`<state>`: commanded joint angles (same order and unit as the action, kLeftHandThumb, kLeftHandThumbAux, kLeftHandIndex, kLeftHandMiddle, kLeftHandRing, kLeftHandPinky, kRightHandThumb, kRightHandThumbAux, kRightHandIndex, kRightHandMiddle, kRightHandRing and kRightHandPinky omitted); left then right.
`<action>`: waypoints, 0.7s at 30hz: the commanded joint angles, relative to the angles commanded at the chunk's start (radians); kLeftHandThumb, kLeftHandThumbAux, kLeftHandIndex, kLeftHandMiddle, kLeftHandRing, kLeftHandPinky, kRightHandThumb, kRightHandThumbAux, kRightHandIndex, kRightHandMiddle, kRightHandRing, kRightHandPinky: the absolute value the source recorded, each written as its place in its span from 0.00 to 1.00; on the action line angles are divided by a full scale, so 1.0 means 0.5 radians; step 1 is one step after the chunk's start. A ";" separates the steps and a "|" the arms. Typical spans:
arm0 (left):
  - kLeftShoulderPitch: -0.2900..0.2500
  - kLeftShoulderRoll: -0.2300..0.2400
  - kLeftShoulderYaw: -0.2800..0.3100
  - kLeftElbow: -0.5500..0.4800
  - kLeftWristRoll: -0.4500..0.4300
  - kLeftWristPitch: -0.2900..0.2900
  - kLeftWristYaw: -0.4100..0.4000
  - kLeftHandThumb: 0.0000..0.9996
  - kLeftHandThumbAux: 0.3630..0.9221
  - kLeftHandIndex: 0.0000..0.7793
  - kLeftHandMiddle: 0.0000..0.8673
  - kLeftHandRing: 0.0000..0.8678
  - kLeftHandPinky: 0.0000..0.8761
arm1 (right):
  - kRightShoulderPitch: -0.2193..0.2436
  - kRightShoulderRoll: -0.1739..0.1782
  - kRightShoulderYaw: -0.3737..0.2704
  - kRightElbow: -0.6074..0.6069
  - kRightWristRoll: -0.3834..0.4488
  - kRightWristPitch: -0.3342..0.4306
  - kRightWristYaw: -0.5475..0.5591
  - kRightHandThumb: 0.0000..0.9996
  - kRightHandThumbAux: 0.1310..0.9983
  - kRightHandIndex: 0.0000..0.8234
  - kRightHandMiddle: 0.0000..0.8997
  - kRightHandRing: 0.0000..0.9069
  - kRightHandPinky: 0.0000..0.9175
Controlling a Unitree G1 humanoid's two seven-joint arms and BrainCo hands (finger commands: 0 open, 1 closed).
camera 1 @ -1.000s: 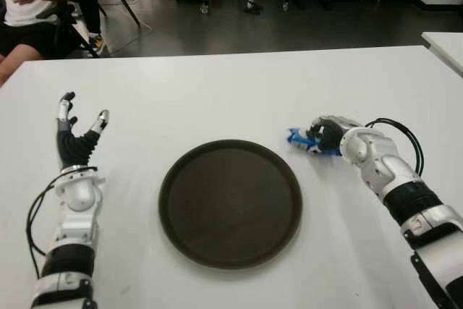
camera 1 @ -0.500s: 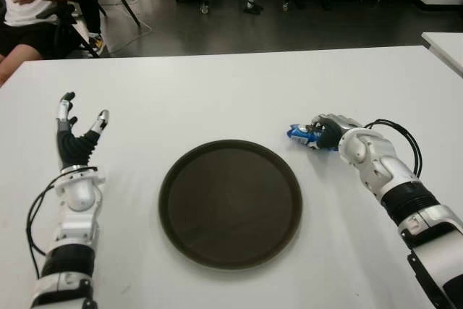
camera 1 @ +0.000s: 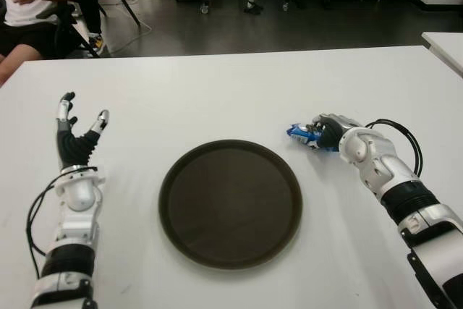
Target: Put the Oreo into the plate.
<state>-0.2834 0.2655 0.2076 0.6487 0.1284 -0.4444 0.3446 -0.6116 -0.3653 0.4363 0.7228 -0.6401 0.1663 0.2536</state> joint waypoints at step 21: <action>-0.007 -0.001 -0.002 0.014 0.002 -0.003 0.003 0.00 0.42 0.02 0.00 0.00 0.00 | 0.115 0.120 -0.259 0.009 0.195 -0.180 -0.646 0.70 0.69 0.52 0.67 0.66 0.67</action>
<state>-0.2870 0.2650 0.2068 0.6559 0.1293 -0.4461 0.3460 -0.5543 -0.3055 0.3070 0.7271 -0.5425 0.0765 -0.0695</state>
